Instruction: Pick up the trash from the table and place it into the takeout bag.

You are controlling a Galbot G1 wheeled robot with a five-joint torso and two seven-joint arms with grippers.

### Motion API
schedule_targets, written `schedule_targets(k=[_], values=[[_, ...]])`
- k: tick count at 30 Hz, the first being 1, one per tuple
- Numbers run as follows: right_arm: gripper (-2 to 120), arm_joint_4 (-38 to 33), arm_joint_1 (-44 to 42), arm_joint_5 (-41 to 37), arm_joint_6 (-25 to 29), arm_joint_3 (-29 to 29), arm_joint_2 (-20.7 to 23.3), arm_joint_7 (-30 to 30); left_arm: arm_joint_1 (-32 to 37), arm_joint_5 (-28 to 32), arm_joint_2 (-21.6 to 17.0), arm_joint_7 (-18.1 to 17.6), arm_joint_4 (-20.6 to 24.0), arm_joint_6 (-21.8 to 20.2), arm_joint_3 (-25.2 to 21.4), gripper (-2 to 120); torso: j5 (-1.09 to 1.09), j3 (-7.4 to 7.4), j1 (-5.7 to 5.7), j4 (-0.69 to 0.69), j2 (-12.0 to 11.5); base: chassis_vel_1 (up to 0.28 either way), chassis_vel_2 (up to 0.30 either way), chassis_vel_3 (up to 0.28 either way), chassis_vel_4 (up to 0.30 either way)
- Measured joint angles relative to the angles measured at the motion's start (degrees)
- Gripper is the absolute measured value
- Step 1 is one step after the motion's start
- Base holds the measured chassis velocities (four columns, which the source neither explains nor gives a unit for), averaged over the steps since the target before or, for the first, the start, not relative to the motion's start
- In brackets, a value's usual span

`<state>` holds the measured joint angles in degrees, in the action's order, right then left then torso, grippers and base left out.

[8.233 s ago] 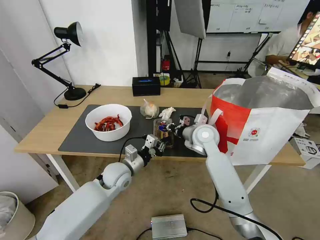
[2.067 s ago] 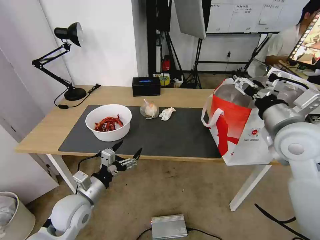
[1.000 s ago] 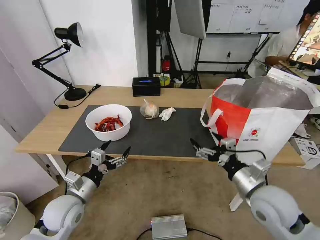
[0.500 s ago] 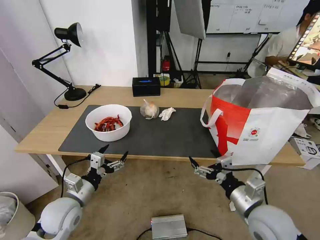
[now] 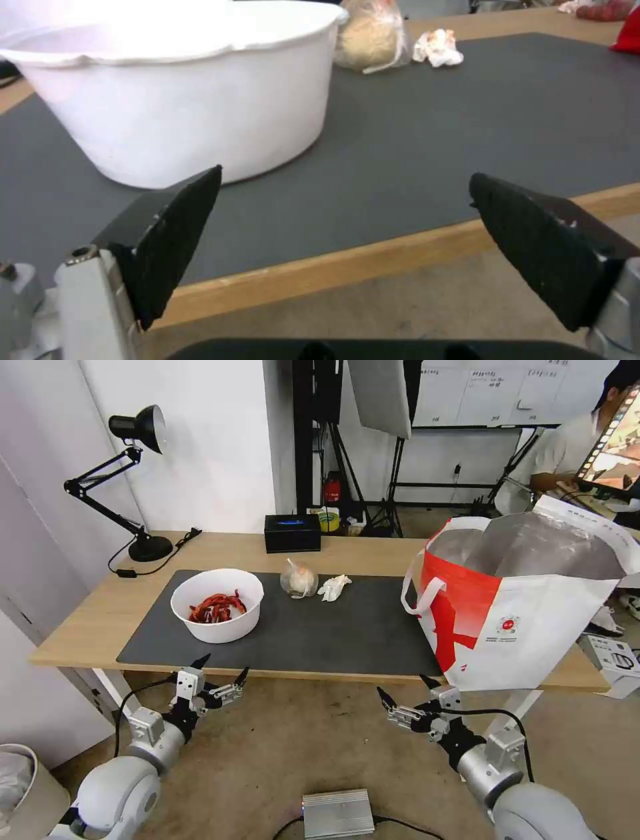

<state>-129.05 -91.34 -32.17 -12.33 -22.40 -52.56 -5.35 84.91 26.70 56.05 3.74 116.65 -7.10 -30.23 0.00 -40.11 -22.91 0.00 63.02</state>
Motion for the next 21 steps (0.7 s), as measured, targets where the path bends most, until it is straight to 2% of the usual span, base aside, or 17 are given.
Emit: schedule_targets(k=[9,10,12,13,21], values=[[100,0.25,3.8,-3.3,-0.11,2.72,0.83,0.47,-0.41,-0.18,-0.54,-0.03,-0.78,0.55,0.1,100,0.0,0.0,0.0,0.0,0.0,0.0,0.0,0.0,0.0],[100,0.25,5.59,-4.06,-0.51,3.53,1.03,0.11,-0.96,-0.06,-0.96,-0.04,-1.11,0.92,0.76,100,0.01,0.0,0.0,0.03,0.0,0.0,0.0,0.0,0.0],[100,0.66,8.73,-4.97,-1.62,4.79,1.13,-0.88,-1.64,0.19,-1.43,-0.02,-1.35,1.16,1.66,100,-0.01,0.0,0.0,-0.03,0.0,0.0,0.0,0.0,0.0],[100,1.75,12.74,-6.16,-2.75,6.77,1.24,-2.18,-1.73,0.23,-1.42,0.02,-1.4,1.37,2.14,100,-0.01,0.0,0.0,-0.01,0.0,0.0,0.0,0.0,0.0],[100,7.36,26.09,-8.78,-6.47,14.59,0.13,-8.24,-1.31,-0.09,-0.55,0.05,-1.45,1.83,2.44,100,0.0,0.0,0.0,0.0,0.0,0.0,0.0,0.0,0.0]])
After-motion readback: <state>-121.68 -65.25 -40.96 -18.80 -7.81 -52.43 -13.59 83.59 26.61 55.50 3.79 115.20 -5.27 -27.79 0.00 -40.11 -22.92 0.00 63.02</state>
